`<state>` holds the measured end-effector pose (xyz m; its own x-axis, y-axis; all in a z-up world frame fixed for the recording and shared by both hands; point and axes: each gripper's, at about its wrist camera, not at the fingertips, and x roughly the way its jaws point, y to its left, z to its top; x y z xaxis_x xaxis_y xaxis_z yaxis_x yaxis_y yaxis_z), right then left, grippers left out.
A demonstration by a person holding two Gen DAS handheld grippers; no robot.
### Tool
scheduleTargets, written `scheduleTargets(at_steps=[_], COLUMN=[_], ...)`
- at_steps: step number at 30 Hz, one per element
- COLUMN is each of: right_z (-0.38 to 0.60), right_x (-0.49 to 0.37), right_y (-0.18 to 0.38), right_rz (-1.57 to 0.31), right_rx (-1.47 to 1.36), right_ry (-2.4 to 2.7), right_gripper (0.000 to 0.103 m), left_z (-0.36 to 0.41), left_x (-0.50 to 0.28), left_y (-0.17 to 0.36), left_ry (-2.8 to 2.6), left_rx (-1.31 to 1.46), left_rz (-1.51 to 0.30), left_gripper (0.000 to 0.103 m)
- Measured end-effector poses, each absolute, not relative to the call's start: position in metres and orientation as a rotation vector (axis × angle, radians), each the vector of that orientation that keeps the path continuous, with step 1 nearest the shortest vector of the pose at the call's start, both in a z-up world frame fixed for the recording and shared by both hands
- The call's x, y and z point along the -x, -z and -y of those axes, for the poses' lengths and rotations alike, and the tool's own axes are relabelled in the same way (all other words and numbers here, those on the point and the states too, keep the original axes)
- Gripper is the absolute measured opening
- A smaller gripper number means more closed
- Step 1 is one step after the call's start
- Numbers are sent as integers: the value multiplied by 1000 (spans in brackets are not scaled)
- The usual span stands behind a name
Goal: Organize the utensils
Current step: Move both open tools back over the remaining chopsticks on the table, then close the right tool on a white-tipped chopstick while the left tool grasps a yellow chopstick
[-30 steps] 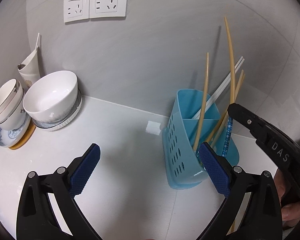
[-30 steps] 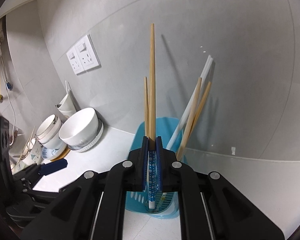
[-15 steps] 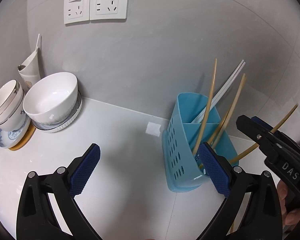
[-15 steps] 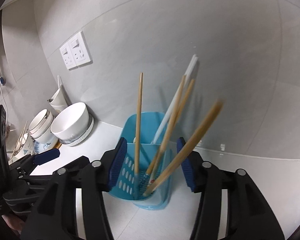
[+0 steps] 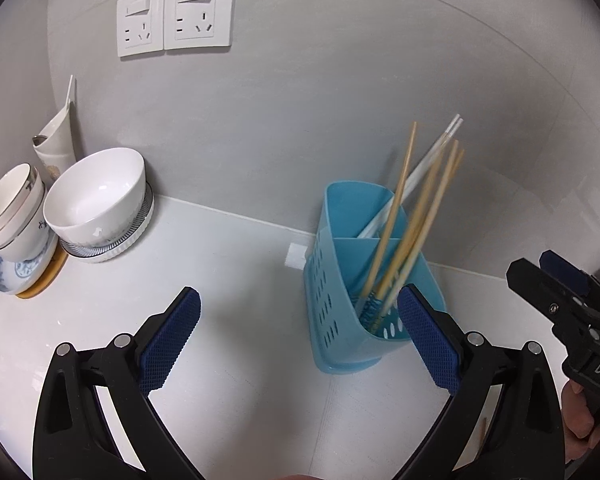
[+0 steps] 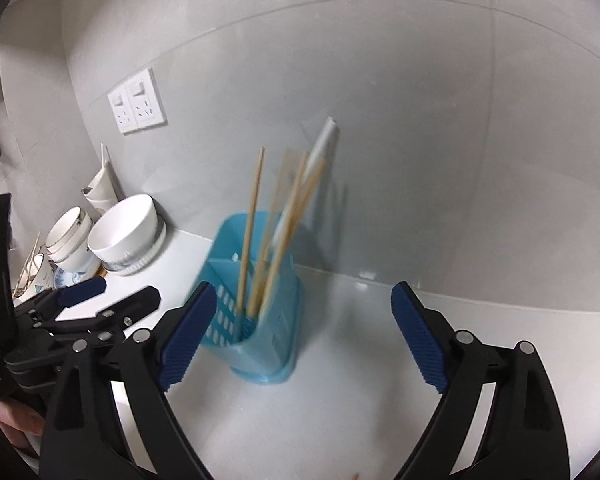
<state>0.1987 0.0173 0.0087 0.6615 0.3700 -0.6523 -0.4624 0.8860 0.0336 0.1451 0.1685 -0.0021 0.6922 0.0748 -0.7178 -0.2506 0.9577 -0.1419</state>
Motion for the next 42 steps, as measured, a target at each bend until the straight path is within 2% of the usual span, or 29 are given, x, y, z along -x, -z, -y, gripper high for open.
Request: scheduleTargets(at_steps=[6, 23, 33, 42], right_z=[9, 133, 180, 180], right_x=[-189, -138, -103, -86], right_y=[-4, 29, 61, 96], right_rz=[-742, -884, -985, -1100], right_rx=[148, 116, 101, 149], right_ry=[-412, -214, -140, -137], right_gripper=[93, 94, 94, 94], left_z=[-150, -85, -38, -6], left_x=[-135, -97, -77, -64], left_y=[0, 11, 44, 88], left_ry=[-157, -35, 41, 93], left_rx=[226, 180, 133, 124], left_rz=[-805, -889, -1014, -1134], left_gripper=[97, 97, 97, 97])
